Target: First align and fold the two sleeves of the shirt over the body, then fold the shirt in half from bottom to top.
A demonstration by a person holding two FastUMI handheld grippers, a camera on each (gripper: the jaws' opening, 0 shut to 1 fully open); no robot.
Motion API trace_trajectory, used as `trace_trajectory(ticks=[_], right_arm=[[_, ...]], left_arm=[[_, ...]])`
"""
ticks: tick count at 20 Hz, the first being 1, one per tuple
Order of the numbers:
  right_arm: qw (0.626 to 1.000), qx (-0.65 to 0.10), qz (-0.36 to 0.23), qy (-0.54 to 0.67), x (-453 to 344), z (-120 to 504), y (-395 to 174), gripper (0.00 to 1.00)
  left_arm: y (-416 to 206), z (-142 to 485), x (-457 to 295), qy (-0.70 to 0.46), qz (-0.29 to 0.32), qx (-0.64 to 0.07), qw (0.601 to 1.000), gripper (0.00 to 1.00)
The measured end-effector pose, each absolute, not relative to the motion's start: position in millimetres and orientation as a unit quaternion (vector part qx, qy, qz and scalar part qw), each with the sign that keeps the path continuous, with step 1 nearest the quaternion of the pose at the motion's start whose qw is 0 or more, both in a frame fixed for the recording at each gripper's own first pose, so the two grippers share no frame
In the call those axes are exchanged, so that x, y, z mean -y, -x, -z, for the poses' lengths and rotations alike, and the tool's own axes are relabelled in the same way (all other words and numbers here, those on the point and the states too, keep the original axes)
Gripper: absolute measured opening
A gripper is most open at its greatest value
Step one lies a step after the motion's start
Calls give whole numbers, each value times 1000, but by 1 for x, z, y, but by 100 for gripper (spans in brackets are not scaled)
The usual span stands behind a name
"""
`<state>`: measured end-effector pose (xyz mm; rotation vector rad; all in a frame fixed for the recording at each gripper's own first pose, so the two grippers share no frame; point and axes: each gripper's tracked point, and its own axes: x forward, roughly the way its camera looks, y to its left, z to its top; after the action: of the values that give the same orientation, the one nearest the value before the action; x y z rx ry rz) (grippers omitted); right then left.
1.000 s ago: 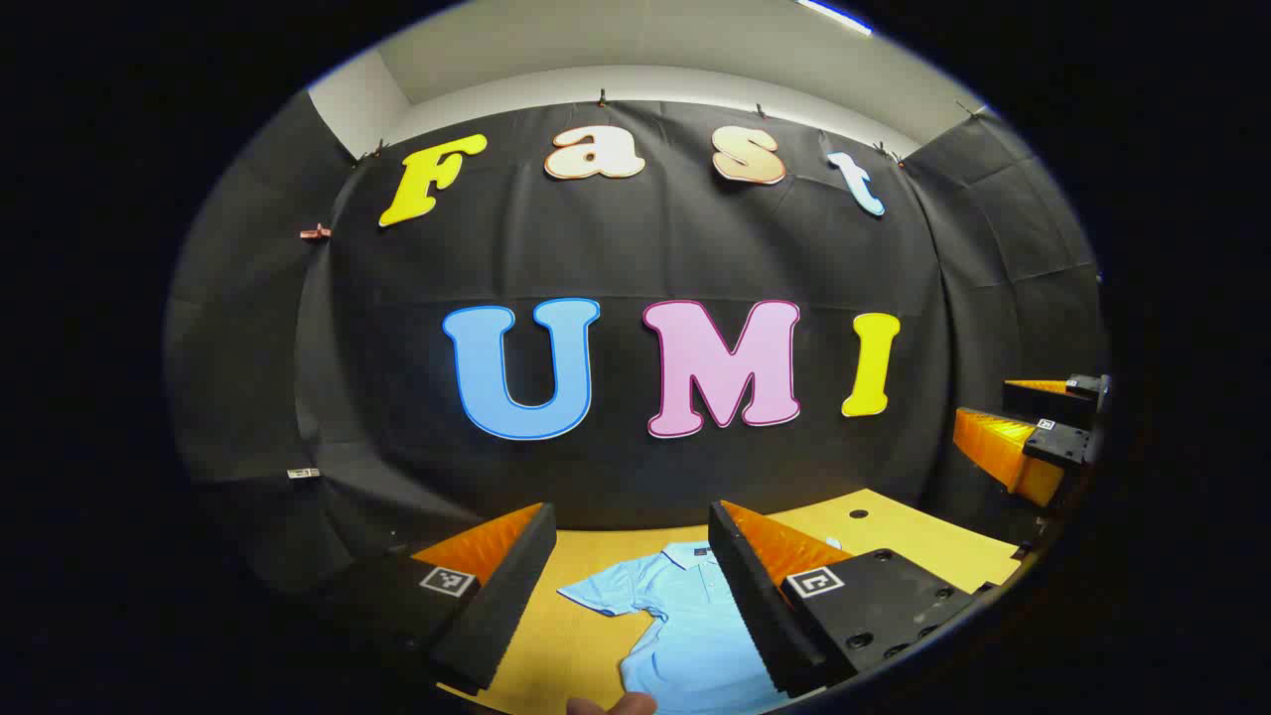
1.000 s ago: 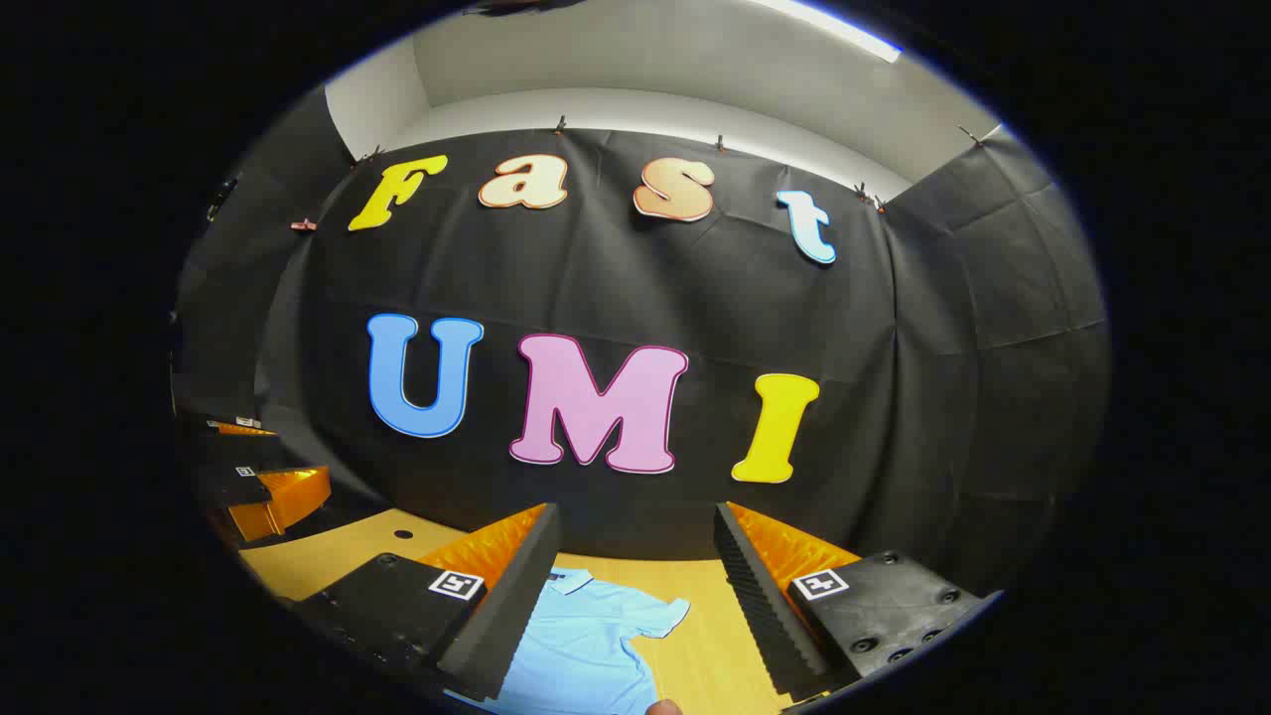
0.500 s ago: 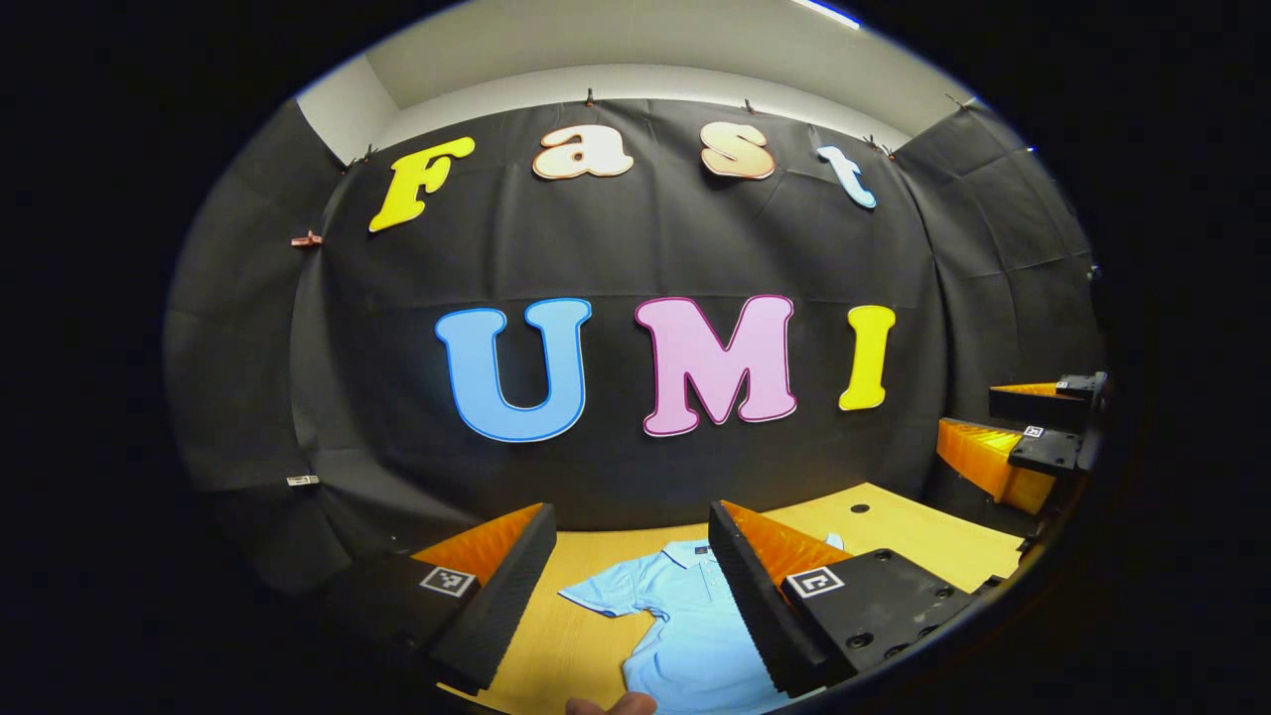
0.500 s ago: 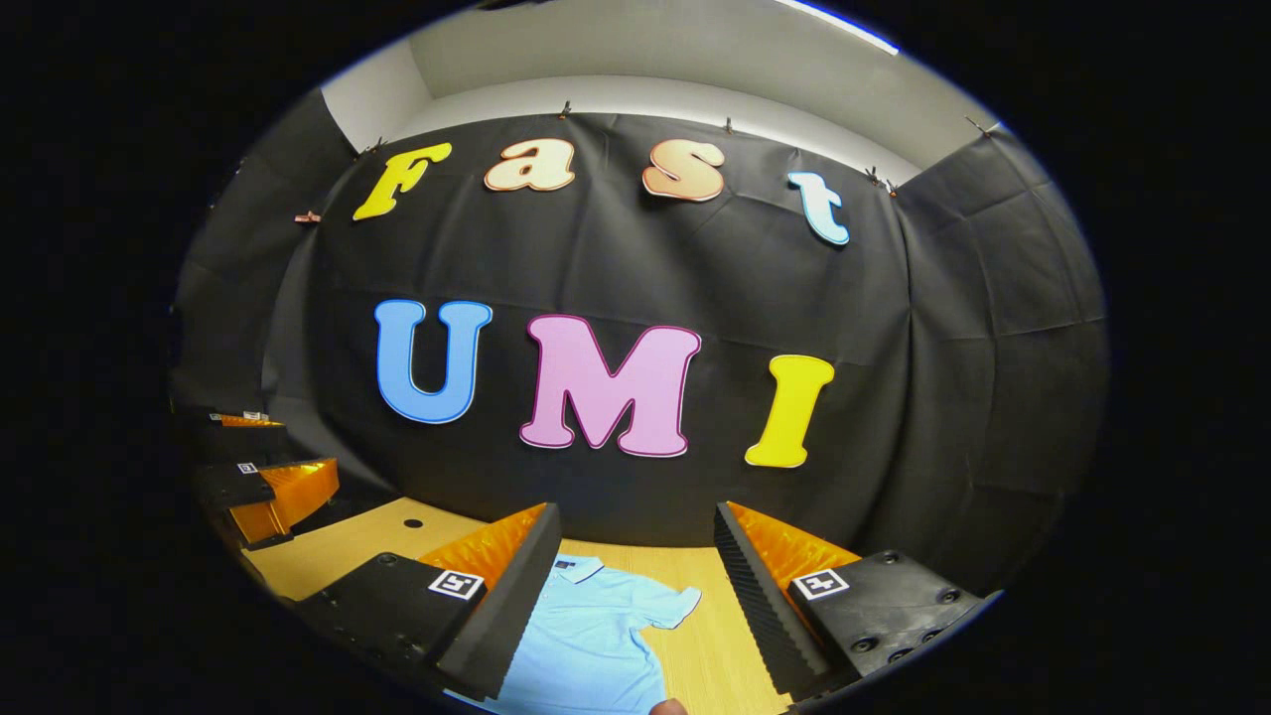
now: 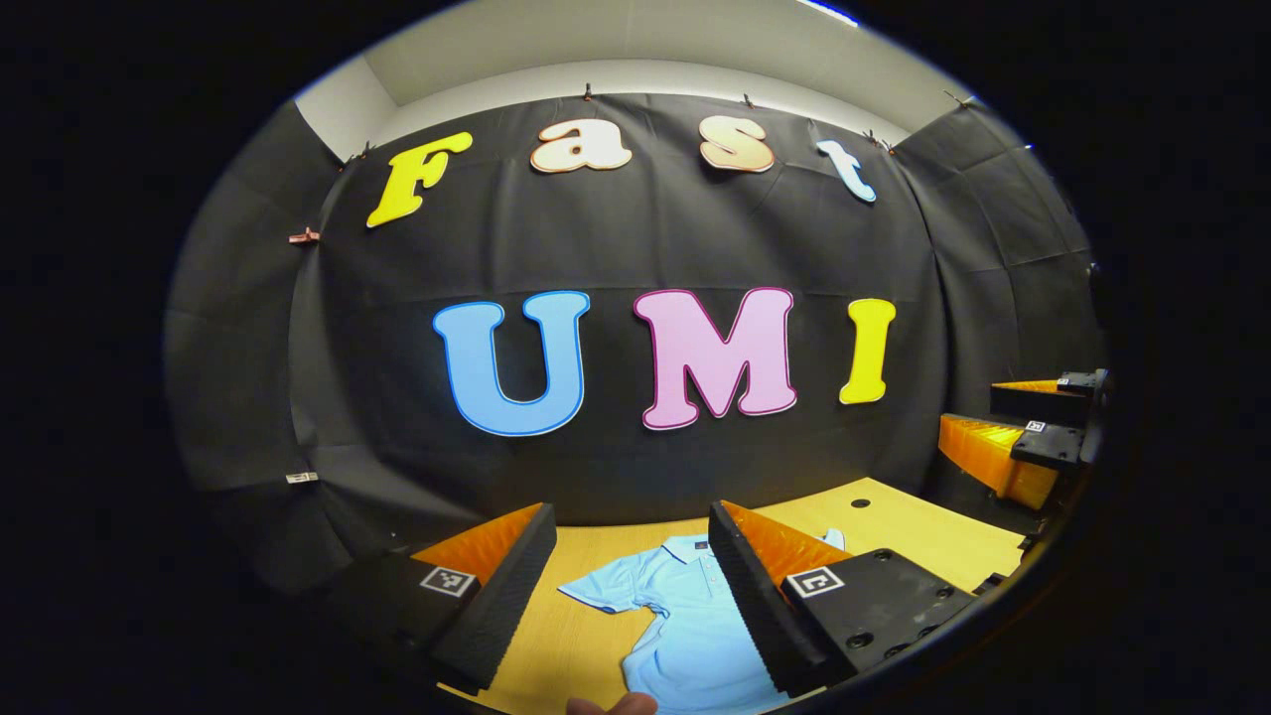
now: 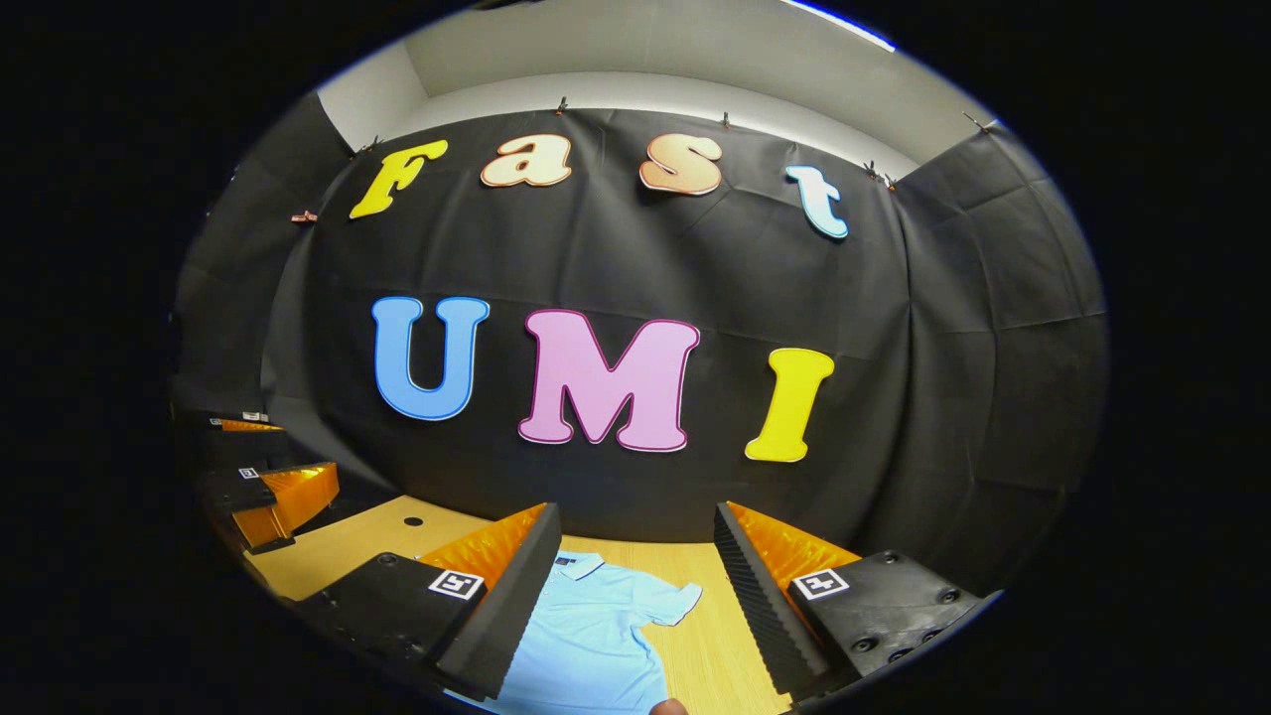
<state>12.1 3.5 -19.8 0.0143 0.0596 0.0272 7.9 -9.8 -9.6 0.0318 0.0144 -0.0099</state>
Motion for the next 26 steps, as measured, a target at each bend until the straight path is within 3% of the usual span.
trace_trajectory(ticks=[8, 18, 26], right_arm=[[996, -89, 0, -32, 14, 72, -72, 97], [952, -297, 28, -63, 72, 298, -226, 96], [889, -448, 60, -72, 88, 451, -260, 97]], left_arm=[[-20, 16, 20, -14, 9, -15, 1000, 98], [-47, 52, 21, -9, -18, -63, 998, 98], [-65, 80, 13, -11, -54, -101, 993, 98]])
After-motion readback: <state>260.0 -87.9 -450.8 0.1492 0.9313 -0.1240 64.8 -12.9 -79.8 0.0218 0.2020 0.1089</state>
